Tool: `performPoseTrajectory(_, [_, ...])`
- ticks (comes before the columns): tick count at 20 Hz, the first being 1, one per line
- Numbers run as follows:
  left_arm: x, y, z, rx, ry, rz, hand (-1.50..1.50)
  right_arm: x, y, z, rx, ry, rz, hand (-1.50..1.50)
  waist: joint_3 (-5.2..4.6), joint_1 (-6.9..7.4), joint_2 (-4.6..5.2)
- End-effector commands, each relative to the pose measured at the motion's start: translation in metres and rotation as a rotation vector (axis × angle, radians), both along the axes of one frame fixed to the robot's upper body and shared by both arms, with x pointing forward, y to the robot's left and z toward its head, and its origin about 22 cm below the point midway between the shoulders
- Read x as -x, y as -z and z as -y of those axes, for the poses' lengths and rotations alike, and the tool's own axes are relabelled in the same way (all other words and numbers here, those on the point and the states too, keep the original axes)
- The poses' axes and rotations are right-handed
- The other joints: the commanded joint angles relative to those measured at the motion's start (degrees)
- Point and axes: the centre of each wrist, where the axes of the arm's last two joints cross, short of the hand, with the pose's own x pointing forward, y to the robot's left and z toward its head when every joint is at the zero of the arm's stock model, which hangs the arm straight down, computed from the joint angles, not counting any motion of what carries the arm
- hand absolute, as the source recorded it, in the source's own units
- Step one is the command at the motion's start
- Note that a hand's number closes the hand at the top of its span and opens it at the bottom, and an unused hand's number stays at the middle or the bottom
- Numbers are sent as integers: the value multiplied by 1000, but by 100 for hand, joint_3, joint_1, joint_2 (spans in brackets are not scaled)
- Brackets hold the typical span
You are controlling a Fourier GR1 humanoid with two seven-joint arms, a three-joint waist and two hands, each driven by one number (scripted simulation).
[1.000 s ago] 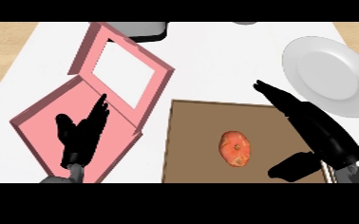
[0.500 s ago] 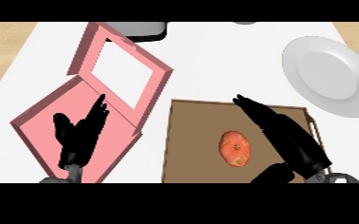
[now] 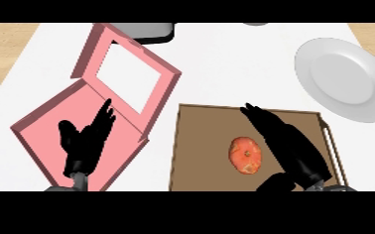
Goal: Pick the squash from the tray and place it in the plate
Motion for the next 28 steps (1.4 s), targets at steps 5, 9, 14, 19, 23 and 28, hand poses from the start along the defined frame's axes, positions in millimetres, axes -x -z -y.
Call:
performPoseTrajectory(5, [-10, 12, -5, 8, 16, -61, 0, -9, 24, -15, 37, 8, -10, -150, -38, -13, 39])
performPoseTrajectory(9, [13, 17, -15, 4, 5, -56, 0, -12, 38, 8, 57, -10, -46, -150, -37, -2, 36])
performPoseTrajectory(14, [-4, 1, 1, 22, 9, -49, 0, -15, 50, -19, 161, -116, -80, 150, -37, -2, 40])
performPoseTrajectory(19, [0, 5, -1, -1, 0, -46, 0, -17, 58, -12, 153, -105, 15, 150, -37, -10, 35])
performPoseTrajectory(23, [3, 10, 12, 0, 16, -54, 0, -12, 54, -31, 164, -121, 61, 150, -37, -6, 34])
performPoseTrajectory(28, [-3, 4, 6, 6, 14, -53, 0, -29, 40, -33, 24, 46, 223, 150, -36, -5, 41])
